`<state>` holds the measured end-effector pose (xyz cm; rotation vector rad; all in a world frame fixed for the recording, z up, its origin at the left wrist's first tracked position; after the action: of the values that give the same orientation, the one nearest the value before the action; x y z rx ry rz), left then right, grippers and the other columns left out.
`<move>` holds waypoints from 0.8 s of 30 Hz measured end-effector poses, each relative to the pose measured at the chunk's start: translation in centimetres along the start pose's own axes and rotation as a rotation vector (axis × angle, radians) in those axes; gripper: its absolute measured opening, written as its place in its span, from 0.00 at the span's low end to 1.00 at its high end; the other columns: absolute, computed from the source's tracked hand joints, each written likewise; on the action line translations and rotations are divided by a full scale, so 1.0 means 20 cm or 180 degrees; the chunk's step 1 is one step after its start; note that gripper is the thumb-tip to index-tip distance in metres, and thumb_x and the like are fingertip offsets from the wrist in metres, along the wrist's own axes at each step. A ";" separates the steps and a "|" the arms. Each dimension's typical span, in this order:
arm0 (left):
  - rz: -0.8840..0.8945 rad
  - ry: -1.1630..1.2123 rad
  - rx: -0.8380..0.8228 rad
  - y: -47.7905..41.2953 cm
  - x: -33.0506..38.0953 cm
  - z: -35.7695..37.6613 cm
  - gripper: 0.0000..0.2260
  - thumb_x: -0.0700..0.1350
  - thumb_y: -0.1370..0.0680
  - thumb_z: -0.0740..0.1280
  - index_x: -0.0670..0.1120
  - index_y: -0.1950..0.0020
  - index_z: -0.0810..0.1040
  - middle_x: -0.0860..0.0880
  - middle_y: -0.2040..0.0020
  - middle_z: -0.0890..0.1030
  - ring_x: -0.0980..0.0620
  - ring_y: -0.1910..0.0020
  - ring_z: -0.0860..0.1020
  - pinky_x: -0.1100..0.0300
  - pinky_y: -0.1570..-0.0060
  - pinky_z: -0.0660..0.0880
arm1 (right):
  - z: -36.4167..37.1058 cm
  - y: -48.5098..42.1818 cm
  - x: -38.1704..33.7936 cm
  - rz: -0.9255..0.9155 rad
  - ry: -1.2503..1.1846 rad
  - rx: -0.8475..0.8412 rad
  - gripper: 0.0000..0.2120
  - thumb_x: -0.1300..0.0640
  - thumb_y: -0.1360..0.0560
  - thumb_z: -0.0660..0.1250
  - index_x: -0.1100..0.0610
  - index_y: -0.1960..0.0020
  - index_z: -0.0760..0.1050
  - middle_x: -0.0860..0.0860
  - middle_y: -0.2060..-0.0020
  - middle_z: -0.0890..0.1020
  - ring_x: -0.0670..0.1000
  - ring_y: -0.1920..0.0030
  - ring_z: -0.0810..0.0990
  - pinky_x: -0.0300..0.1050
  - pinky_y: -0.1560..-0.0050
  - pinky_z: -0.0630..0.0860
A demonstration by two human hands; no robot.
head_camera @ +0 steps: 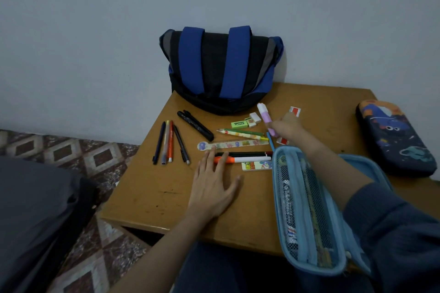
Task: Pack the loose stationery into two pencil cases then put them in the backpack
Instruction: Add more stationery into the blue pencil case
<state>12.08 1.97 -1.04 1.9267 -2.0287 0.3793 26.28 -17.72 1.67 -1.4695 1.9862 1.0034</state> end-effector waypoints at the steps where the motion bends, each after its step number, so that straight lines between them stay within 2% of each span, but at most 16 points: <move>1: 0.0012 -0.0011 0.0017 0.00 0.00 0.00 0.32 0.65 0.23 0.52 0.57 0.24 0.45 0.52 0.22 0.40 0.51 0.24 0.42 0.53 0.28 0.42 | -0.01 0.02 -0.01 0.0023 -0.0268 -0.0072 0.10 0.59 0.25 0.66 0.60 0.64 0.71 0.54 0.66 0.75 0.50 0.65 0.75 0.43 0.62 0.72; 3: 0.0037 -0.0024 0.0064 0.00 0.00 0.00 0.32 0.65 0.23 0.52 0.56 0.24 0.46 0.52 0.22 0.42 0.51 0.24 0.42 0.53 0.27 0.43 | -0.04 0.08 -0.03 0.0026 -0.0728 -0.0181 0.09 0.60 0.24 0.65 0.62 0.62 0.72 0.53 0.67 0.74 0.48 0.68 0.72 0.39 0.66 0.70; 5: 0.0042 -0.0017 0.0095 0.00 0.00 0.00 0.32 0.65 0.23 0.52 0.56 0.23 0.46 0.52 0.22 0.43 0.51 0.24 0.43 0.53 0.27 0.44 | -0.09 0.14 -0.04 -0.0009 -0.0973 -0.0226 0.07 0.60 0.24 0.65 0.65 0.52 0.73 0.54 0.64 0.76 0.47 0.68 0.71 0.36 0.72 0.69; 8: 0.0062 -0.0012 0.0138 0.00 0.00 0.00 0.32 0.65 0.23 0.52 0.55 0.23 0.47 0.52 0.22 0.43 0.51 0.24 0.44 0.52 0.27 0.45 | -0.13 0.22 -0.02 -0.0093 -0.1142 -0.0311 0.18 0.63 0.26 0.67 0.64 0.38 0.67 0.58 0.54 0.79 0.46 0.70 0.70 0.33 0.78 0.68; 11: 0.0042 0.0038 0.0169 0.01 0.00 -0.01 0.32 0.64 0.22 0.53 0.54 0.23 0.47 0.52 0.22 0.44 0.50 0.24 0.45 0.51 0.27 0.47 | -0.16 0.34 0.01 -0.0207 -0.1249 -0.0577 0.24 0.67 0.26 0.66 0.57 0.33 0.65 0.60 0.54 0.79 0.46 0.73 0.68 0.32 0.81 0.63; 14: -0.0033 0.0081 0.0315 0.01 0.00 -0.02 0.32 0.62 0.22 0.54 0.53 0.23 0.48 0.50 0.22 0.44 0.48 0.24 0.46 0.50 0.27 0.50 | -0.18 0.42 0.08 -0.0204 -0.1333 -0.0773 0.21 0.66 0.25 0.64 0.57 0.33 0.67 0.57 0.61 0.79 0.45 0.75 0.68 0.33 0.79 0.64; 17: -0.0043 0.0048 0.0527 0.03 0.01 -0.04 0.30 0.60 0.21 0.55 0.50 0.23 0.51 0.48 0.22 0.46 0.47 0.24 0.48 0.50 0.27 0.52 | -0.19 0.50 0.16 -0.0050 -0.1680 -0.0837 0.14 0.57 0.22 0.63 0.60 0.39 0.70 0.56 0.62 0.79 0.46 0.74 0.73 0.35 0.75 0.70; 20: -0.0006 -0.0047 0.0601 0.04 0.02 -0.05 0.28 0.57 0.21 0.56 0.49 0.24 0.54 0.47 0.22 0.49 0.47 0.24 0.51 0.51 0.27 0.54 | -0.23 0.56 0.22 0.0123 -0.1765 -0.0694 0.21 0.44 0.22 0.58 0.62 0.46 0.70 0.56 0.64 0.78 0.48 0.73 0.74 0.37 0.74 0.73; 24: 0.0062 0.0094 0.0689 0.06 0.06 -0.07 0.26 0.54 0.20 0.58 0.46 0.25 0.59 0.46 0.23 0.53 0.47 0.25 0.54 0.51 0.28 0.56 | -0.30 0.62 0.29 0.0075 -0.1623 -0.0518 0.25 0.40 0.22 0.54 0.63 0.48 0.71 0.58 0.63 0.79 0.47 0.77 0.72 0.37 0.77 0.68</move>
<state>10.99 1.43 0.75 2.0114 -2.0623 0.6526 13.03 -23.93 4.64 -1.1201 1.5856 1.4128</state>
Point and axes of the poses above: each hand's wrist, its own y-axis away from the middle knuckle, its own z-axis out of the palm, x = y × z, the point moved 7 cm from there along -y, towards the middle knuckle
